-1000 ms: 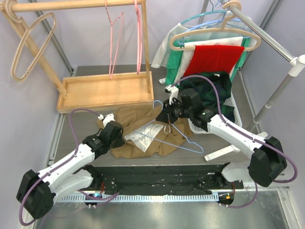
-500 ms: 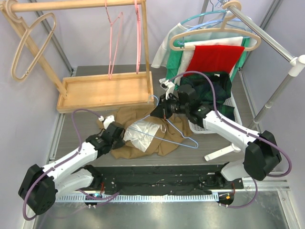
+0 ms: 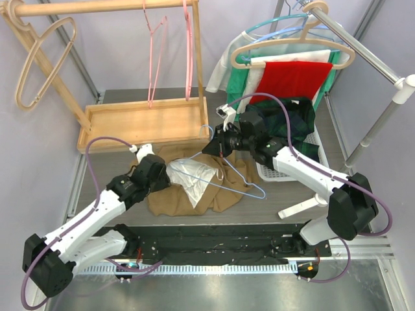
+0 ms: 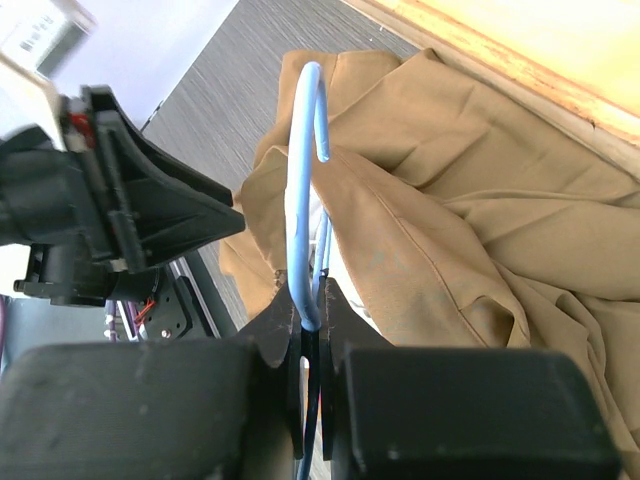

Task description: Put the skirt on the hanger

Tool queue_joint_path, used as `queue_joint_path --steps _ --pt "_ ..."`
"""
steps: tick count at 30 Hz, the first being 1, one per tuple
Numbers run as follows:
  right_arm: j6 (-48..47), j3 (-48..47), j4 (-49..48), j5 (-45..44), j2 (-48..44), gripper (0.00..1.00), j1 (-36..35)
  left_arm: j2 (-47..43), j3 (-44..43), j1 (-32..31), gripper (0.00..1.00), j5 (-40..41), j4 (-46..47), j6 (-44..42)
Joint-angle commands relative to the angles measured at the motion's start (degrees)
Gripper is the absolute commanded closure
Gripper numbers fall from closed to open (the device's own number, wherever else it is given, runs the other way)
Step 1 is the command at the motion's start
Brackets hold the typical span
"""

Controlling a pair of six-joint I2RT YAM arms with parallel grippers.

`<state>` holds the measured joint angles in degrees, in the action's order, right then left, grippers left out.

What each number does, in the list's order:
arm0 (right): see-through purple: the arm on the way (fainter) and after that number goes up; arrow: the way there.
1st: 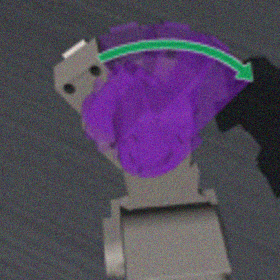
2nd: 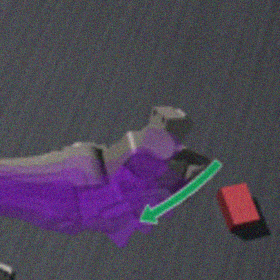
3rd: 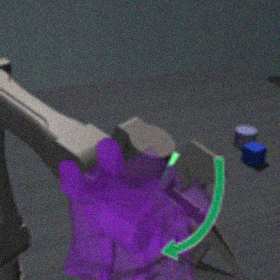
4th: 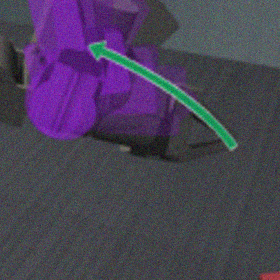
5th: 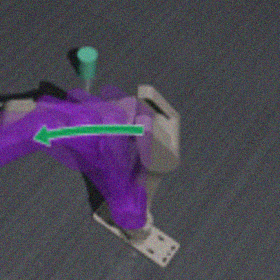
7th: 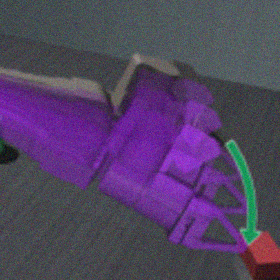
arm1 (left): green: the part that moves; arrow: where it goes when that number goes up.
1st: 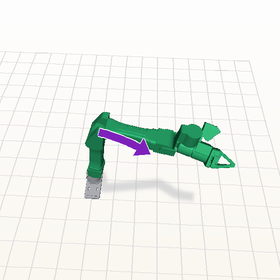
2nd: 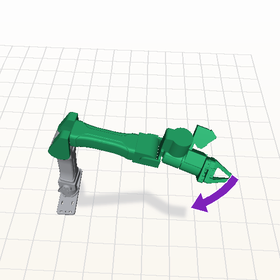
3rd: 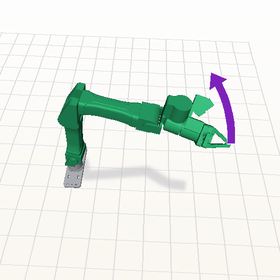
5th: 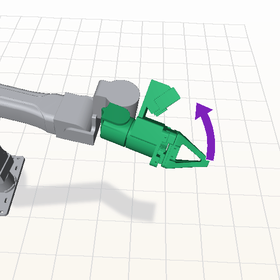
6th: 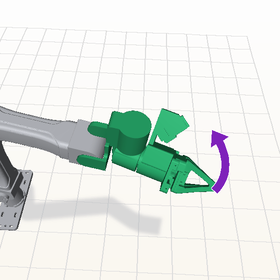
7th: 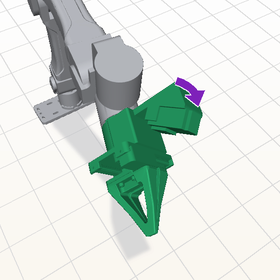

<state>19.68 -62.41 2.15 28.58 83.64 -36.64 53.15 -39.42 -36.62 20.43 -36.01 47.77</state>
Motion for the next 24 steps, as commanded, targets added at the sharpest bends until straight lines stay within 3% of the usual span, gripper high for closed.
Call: queue_joint_path --steps 1,7,10,13,20,24 --pt "-0.2 -3.2 -0.3 -1.5 -0.3 0.99 -0.7 0.4 -5.0 0.2 0.56 -3.5 -0.5 -4.1" --pt "-0.6 -3.3 0.7 -1.9 -0.7 0.99 -1.4 2.0 -6.5 0.2 0.56 -14.3 11.8 -9.3" --pt "-0.6 -3.3 0.7 -1.9 -0.8 0.99 -1.8 6.6 -7.0 0.2 0.58 -14.8 13.0 -10.0" --pt "-0.9 -3.5 1.0 -1.7 -1.0 0.99 -2.0 10.8 -7.2 0.1 0.60 -13.7 13.6 -10.8" --pt "-1.1 -3.7 1.8 -1.6 -1.2 0.99 -2.5 14.5 -7.8 -0.6 0.64 -2.9 8.0 -9.1" --pt "-1.1 -3.7 1.9 -1.6 -1.2 0.99 -2.6 15.3 -9.0 -3.1 0.60 4.2 4.8 -10.8"
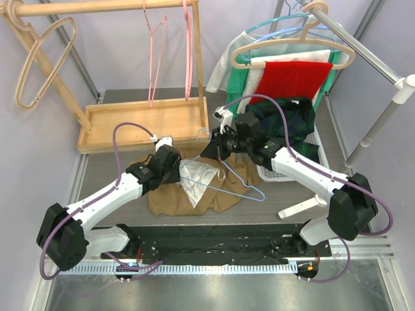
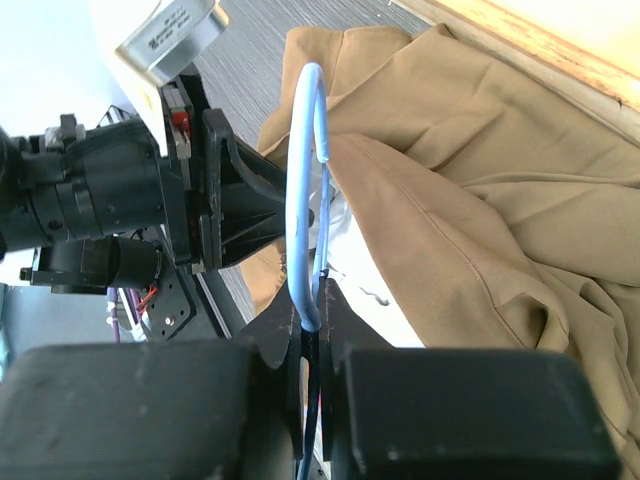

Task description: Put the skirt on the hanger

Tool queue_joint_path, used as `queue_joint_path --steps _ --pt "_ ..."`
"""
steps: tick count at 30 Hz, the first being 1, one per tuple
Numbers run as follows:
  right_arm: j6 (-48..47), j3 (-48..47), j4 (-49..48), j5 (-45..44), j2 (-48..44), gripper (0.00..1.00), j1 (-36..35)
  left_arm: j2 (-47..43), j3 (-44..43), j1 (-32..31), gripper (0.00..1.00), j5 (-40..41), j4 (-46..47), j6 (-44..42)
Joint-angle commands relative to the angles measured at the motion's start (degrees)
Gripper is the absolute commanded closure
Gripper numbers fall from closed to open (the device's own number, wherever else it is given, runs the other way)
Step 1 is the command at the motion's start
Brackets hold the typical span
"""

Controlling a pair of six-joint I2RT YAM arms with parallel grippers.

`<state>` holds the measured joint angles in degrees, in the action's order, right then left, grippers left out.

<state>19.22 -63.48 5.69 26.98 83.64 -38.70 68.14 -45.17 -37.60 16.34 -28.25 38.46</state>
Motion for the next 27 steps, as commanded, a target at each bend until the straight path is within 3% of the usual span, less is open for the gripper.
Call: queue_joint_path --steps 1,14,17,21,26,27 --pt "-0.7 -2.5 -1.7 0.0 -1.2 0.99 -0.7 0.7 -3.3 -2.4 0.59 8.2 -2.9 -1.8" --pt "-0.5 -2.3 -1.9 1.7 -1.0 0.99 -0.8 9.5 -5.3 -3.2 0.51 15.0 -3.7 1.4" --pt "-0.3 -2.1 -1.8 1.7 -1.0 0.99 -0.7 11.8 -6.2 -3.2 0.58 13.1 -3.1 0.7" --pt "-0.4 -1.8 -1.6 1.1 -1.4 0.99 -0.7 13.3 -6.2 -3.4 0.79 9.0 -2.1 0.9" --pt "-0.4 -1.6 -1.6 1.1 -1.5 0.99 -0.7 13.2 -4.6 -3.4 0.85 8.4 -2.0 1.7" --pt "-0.4 -1.6 -1.5 0.9 -1.5 0.99 -0.7 13.3 -4.6 -3.3 0.92 8.4 -2.4 1.7"
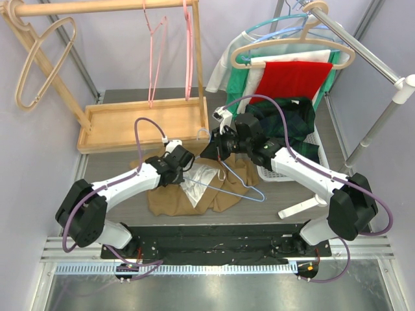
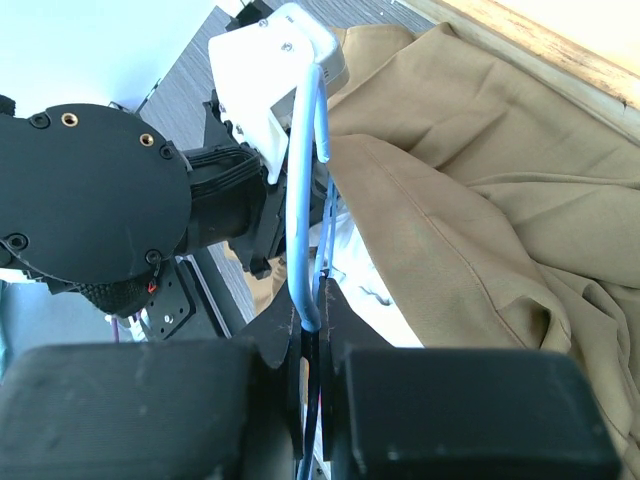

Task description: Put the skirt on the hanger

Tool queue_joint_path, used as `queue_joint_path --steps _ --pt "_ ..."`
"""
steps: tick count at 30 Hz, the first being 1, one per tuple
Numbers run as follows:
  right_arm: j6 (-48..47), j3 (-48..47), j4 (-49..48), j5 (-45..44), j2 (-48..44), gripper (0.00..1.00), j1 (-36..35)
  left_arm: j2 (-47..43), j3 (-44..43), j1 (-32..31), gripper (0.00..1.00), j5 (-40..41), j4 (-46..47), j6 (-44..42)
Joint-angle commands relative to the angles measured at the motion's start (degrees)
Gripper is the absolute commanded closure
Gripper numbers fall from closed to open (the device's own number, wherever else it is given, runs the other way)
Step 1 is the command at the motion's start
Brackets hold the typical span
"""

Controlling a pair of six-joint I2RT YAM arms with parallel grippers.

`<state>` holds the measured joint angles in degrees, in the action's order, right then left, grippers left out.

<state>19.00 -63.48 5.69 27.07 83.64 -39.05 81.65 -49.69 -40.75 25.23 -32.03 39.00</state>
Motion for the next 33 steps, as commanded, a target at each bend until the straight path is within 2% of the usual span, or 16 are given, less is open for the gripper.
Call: queue_joint_path --steps 1,2,6,14,26,33 --pt "-0.3 -1.7 -1.6 0.6 -1.5 0.99 -0.4 -0.3 -0.3 -0.1 0.96 -0.4 1.1 1.2" --pt "-0.4 -1.7 -1.2 0.3 -1.6 0.99 -0.4 -0.8 -0.5 -0.1 1.00 -0.2 0.7 1.2" --pt "-0.6 -1.6 -0.4 -0.8 -2.2 0.99 -0.2 -3.4 -1.8 -0.2 1.00 0.4 -0.7 1.1" --pt "-1.8 -1.9 4.8 -0.2 -6.5 0.99 0.8 -9.3 -5.4 -0.1 1.00 -5.9 -2.6 -4.9" --pt "-2.8 -1.6 7.2 -0.7 -9.3 0.99 2.0 -16.2 -3.1 0.7 1.00 -7.7 -0.6 -6.7" --pt "-5.3 -2.7 11.7 -3.2 -13.3 0.99 2.9 -20.6 -0.8 1.5 1.00 -5.7 0.2 -5.9"
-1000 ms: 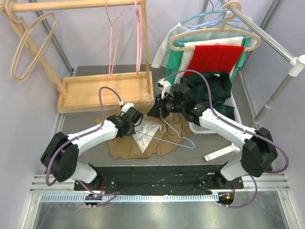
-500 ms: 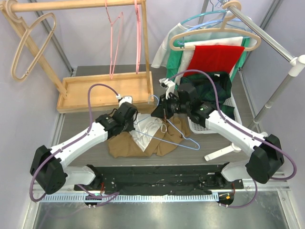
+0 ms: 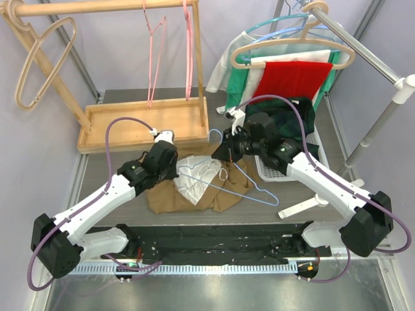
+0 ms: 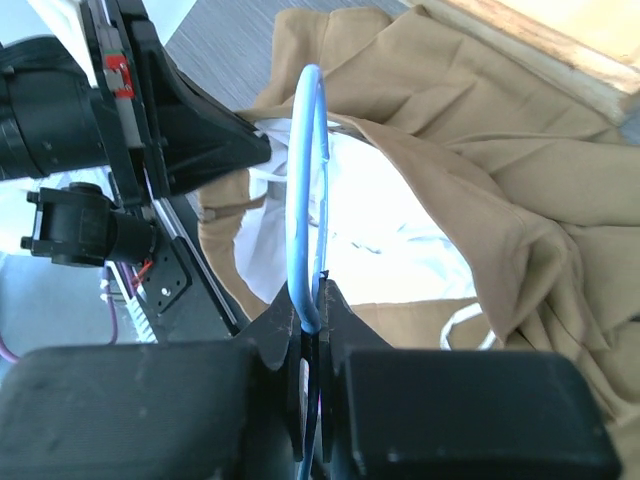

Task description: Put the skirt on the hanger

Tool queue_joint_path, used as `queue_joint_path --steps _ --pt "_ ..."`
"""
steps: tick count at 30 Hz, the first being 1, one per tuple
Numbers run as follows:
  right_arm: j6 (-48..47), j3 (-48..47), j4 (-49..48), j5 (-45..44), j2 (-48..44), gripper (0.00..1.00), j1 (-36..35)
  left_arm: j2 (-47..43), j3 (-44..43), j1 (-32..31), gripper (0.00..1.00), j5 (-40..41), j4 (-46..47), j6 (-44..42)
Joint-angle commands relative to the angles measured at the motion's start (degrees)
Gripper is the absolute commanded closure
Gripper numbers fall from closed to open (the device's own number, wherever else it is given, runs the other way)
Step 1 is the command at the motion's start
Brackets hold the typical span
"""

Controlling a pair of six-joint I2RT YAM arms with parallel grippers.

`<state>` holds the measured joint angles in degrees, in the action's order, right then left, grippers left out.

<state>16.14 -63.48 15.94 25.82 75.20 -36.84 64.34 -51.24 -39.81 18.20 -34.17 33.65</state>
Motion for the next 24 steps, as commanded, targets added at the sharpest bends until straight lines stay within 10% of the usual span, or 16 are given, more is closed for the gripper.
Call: queue_joint_path --steps 1,24 --pt "-2.6 -2.8 2.2 -2.4 -5.6 0.99 1.0 -3.5 0.9 0.5 1.00 1.4 2.5 -0.5" --pt "-1.0 -4.2 1.4 10.8 -5.0 0.99 1.7 -4.8 1.1 1.2 1.00 1.2 4.1 -1.3"
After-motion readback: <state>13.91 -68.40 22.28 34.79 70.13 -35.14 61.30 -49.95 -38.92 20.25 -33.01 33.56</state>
